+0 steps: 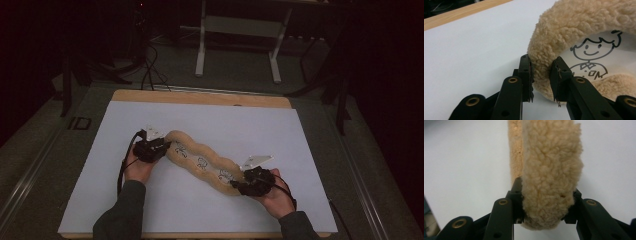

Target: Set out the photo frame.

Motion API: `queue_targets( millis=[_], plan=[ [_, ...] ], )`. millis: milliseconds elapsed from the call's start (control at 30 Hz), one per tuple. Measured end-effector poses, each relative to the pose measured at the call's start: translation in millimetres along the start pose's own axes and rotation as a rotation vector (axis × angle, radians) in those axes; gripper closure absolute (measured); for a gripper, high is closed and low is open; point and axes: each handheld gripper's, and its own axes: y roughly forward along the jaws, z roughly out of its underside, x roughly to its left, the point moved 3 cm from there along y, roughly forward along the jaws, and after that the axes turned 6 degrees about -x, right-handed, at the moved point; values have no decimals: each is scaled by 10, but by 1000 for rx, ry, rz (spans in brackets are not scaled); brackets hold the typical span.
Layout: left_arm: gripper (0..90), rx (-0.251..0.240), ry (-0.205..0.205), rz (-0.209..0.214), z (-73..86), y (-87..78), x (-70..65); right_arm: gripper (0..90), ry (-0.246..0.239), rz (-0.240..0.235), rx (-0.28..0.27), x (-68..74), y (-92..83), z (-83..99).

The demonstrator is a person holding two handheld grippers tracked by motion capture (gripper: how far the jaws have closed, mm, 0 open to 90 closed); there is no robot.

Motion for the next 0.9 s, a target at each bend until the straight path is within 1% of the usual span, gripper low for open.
queue_targets(
  millis=[133,367,433,533,600,667,767,900],
  plan=[
    [740,-7,-12,-10,21,-24,-10,621,12,26,5,-74,8,-14],
    [737,-12,-23,-17,46,-60,-16,624,29,66,-4,-191,22,-40],
    [737,-17,-27,-24,49,-66,-24,626,38,76,-4,-215,24,-51],
    [737,-23,-29,-39,43,-78,-37,632,39,106,4,-258,43,-68],
    [737,-29,-26,-45,33,-87,-46,639,46,118,1,-300,56,-79],
    [737,-34,-24,-56,22,-98,-62,645,50,138,1,-336,62,-96],
    [738,-29,-27,-71,13,-111,-81,648,49,166,3,-390,70,-128],
    [738,-32,-38,-91,10,-133,-94,644,61,166,-7,-442,70,-169]
  ],
)
